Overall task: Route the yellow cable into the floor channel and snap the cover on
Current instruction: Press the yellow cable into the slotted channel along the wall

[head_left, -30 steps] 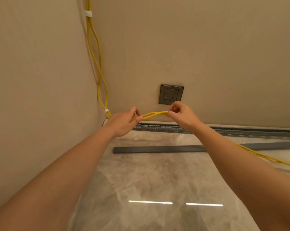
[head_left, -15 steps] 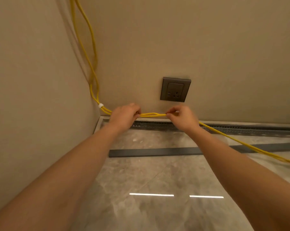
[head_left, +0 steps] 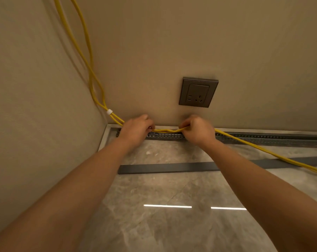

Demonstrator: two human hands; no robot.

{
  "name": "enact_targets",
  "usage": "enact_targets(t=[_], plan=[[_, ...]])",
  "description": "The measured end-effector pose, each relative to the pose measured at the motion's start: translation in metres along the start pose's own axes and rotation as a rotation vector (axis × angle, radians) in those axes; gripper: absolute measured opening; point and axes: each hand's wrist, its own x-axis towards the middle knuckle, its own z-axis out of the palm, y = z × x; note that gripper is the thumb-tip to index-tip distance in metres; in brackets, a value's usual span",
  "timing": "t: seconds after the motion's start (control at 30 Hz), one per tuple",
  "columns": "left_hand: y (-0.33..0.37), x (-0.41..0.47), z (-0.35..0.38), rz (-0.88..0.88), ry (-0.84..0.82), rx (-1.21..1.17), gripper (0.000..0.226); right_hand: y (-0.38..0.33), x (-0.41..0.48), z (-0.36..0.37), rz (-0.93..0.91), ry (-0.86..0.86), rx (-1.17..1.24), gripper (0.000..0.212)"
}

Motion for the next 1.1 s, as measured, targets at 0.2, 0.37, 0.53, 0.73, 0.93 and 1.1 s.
enact_targets(t=[0.2,0.37,0.53,0.73,0.93,1.1], plan=[[-0.003,-0.005,0.005,-0.017,-0.004,-0.064,0.015,0.001,-0.002,0.007,-0.008,-0.093,-0.016,0.024],[0.000,-0.010,0.006,-0.093,0.062,-0.078,0.014,-0.001,-0.005,0.011,0.008,-0.075,0.026,0.022],[0.006,-0.015,0.013,-0.074,0.157,0.096,0.018,-0.008,-0.004,0.013,0.079,-0.035,0.001,0.012],[0.010,-0.031,0.026,-0.001,0.120,0.218,0.016,-0.018,-0.006,0.019,0.110,-0.025,-0.051,0.013],[0.003,-0.035,0.025,0.018,0.098,0.179,0.027,-0.033,-0.007,0.026,0.016,0.007,-0.147,0.020],[-0.005,-0.039,0.016,-0.024,0.017,0.128,0.041,-0.050,-0.013,0.038,-0.137,-0.011,-0.119,0.020]])
